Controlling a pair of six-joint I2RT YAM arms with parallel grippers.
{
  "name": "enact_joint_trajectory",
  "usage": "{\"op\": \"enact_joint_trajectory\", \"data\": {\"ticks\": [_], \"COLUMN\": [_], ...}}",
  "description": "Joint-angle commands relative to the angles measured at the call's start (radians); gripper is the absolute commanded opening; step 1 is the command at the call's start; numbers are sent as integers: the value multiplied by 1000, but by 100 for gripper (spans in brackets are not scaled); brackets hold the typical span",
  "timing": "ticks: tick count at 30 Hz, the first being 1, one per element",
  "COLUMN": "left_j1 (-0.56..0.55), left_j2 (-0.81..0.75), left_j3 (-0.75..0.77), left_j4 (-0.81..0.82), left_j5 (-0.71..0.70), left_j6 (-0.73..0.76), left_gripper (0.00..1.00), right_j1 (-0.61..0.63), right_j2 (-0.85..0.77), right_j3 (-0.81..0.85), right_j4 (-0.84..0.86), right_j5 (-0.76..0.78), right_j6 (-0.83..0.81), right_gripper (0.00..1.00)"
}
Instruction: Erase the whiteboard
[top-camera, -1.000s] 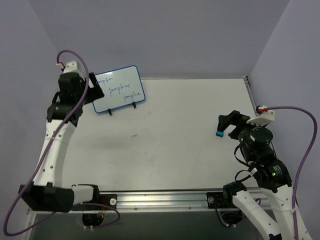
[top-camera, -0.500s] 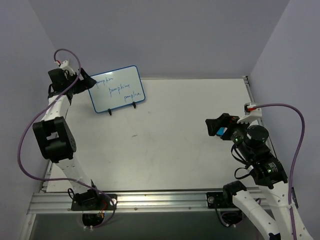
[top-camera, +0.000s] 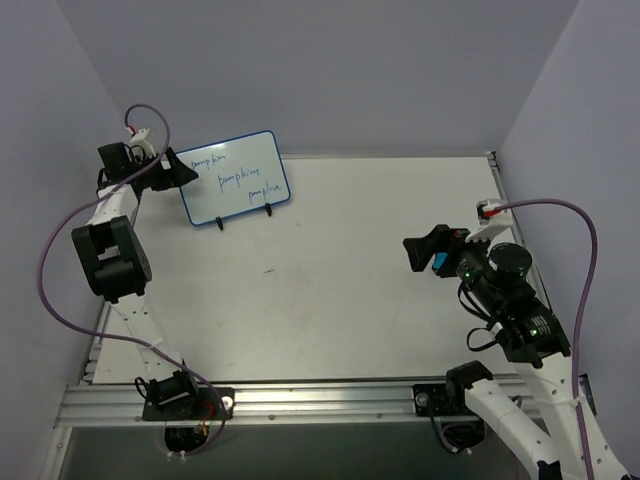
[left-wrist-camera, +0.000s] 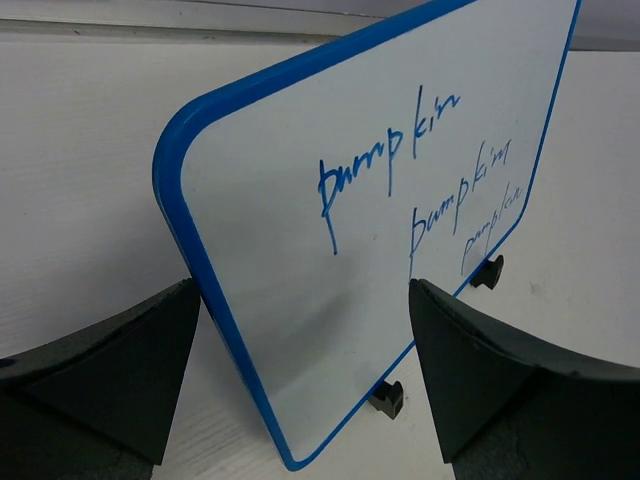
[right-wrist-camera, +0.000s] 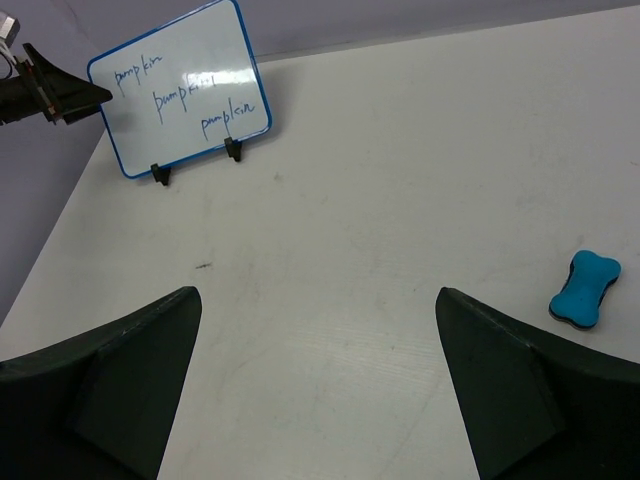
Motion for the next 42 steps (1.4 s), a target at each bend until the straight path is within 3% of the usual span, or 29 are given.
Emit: {"op": "enact_joint_trajectory", "data": {"ticks": [1,10,12,17,19,22,33,36,42], "left_j1": [8,11,13,16,17,19,32,33,37], "left_j2": [80,193,205,224,235,238,279,284,305], "left_j3": [100,189,196,213,222,229,259,262,282], "left_j4": [-84,-137,-139,-144,-147,-139,-75,-56,-21], "left_j5": [116,234,275,296,313,331,423,434,466], "left_j6": [59,89,92,99,96,89,12,3,-34], "left_gripper": [94,99,91,82,68,56,49,43,19], "right_j1": [8,12,12,17,18,20,35,37,43], "right_j2": [37,64,77,89,91,98,107,109,112], "right_j3": [37,31,31,28,27,24,24,22,22], "right_j4": [42,90,87,94,100,104,122,136,151], "right_j5": [-25,-56,-55,-55,-55,-56,-68,-90,-88], "right_j6": [-40,-40,-48,-46,-46,-45,-37,-35,-35], "right_gripper": [100,100,100,100,100,100,100,100,100]}}
